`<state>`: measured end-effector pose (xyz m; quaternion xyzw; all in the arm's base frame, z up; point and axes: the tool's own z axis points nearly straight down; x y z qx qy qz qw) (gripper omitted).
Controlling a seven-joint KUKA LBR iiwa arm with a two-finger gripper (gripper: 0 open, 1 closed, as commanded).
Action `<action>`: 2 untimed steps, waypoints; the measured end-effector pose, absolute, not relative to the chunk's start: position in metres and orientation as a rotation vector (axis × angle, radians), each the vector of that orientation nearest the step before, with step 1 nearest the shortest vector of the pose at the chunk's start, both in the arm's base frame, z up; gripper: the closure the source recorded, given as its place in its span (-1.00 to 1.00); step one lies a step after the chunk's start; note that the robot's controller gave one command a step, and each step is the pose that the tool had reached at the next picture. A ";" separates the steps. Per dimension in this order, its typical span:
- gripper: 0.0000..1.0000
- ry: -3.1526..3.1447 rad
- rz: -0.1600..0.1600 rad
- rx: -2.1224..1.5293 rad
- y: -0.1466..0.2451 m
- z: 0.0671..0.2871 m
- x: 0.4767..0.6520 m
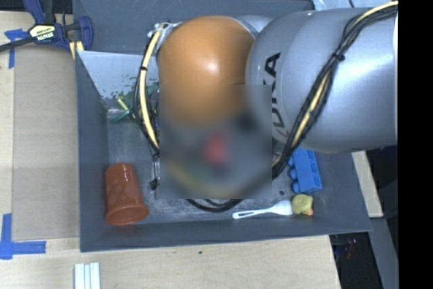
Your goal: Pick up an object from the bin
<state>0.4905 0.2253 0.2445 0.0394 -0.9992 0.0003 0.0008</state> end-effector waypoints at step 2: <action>-1.00 -3.147 -0.004 0.097 0.203 0.262 0.502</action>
Offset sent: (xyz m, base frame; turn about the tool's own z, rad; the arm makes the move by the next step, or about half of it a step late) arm 0.0103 -0.0225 0.0168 0.0182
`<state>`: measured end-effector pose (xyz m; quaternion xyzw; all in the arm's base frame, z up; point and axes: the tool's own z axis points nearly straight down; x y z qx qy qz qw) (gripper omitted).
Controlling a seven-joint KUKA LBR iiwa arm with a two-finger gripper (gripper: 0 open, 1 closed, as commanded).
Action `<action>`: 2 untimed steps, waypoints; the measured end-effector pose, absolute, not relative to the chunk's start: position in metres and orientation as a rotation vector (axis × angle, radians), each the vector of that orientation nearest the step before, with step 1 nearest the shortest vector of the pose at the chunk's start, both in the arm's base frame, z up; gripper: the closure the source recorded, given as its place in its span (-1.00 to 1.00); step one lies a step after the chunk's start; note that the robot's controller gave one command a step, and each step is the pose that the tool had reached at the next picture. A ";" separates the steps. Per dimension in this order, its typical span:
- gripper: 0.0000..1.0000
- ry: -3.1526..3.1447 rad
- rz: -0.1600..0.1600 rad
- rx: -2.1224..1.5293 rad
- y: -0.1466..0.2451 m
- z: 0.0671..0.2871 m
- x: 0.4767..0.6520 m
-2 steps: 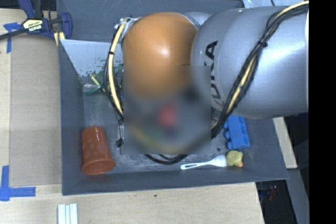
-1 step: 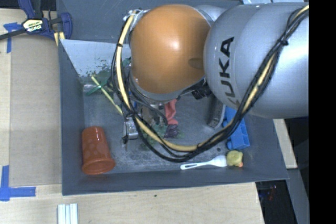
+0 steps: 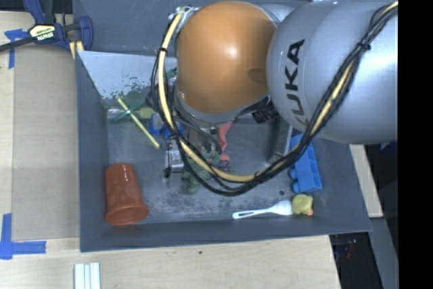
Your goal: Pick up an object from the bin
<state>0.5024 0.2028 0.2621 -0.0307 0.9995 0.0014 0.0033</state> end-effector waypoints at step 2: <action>-1.00 3.108 0.009 0.394 0.183 0.255 0.551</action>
Offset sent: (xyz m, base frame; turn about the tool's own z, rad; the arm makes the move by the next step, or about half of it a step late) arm 0.0561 -0.0170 -0.0103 0.4131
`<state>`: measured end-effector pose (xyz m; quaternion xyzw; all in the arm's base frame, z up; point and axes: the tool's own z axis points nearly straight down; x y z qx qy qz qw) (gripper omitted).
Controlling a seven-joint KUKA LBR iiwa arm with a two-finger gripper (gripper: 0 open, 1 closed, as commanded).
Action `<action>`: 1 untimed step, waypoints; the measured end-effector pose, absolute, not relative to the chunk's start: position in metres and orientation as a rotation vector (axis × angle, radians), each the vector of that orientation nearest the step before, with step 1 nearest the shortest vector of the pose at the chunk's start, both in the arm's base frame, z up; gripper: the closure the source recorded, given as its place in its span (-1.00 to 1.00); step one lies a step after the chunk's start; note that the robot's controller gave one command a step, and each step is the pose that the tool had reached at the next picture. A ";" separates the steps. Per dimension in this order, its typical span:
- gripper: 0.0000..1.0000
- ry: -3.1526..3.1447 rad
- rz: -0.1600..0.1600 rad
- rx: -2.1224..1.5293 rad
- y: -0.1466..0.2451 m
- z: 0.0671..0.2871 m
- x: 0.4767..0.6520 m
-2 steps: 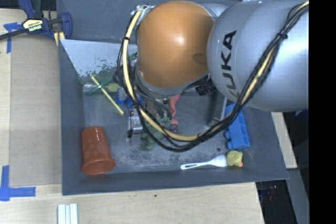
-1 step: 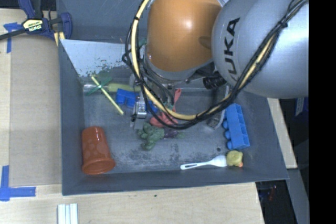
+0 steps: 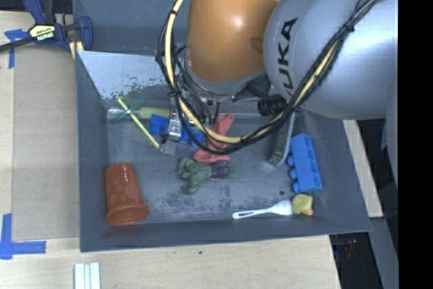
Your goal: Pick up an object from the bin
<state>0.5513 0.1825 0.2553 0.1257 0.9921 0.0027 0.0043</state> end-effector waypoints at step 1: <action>-1.00 3.107 0.006 0.403 0.152 0.231 0.551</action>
Offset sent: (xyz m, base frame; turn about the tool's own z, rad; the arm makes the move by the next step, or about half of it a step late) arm -0.0077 -0.0884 -0.0858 0.1819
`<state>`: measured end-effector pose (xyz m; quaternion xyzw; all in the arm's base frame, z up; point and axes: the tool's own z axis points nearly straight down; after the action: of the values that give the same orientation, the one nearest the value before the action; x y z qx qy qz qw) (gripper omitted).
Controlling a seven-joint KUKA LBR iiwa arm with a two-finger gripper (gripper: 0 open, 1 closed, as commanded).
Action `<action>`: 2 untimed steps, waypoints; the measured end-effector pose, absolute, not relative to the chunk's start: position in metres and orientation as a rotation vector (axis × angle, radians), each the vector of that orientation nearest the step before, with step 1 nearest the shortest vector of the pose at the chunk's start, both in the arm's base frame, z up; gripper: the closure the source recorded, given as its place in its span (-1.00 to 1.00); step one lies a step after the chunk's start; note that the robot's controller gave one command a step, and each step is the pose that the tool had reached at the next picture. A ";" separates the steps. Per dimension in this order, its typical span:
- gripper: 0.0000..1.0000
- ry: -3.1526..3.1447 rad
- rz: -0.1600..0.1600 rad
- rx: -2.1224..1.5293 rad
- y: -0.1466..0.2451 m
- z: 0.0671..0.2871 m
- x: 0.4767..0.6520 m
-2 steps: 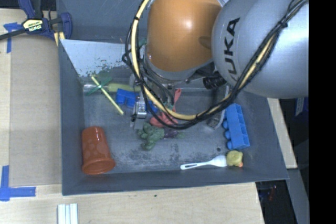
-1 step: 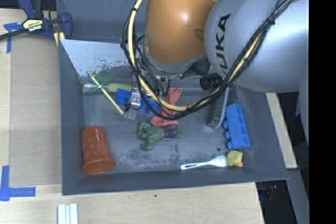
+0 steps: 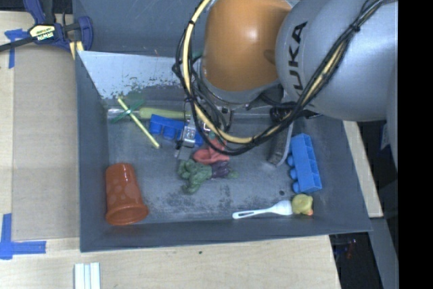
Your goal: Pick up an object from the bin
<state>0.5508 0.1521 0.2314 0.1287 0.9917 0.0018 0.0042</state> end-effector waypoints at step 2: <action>-1.00 3.060 0.009 0.667 0.103 0.185 0.543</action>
Offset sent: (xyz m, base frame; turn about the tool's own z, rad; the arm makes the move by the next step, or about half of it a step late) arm -0.0128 -0.0697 -0.0627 -0.0058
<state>0.5434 0.1032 0.1854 0.2129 0.9771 0.0028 0.0048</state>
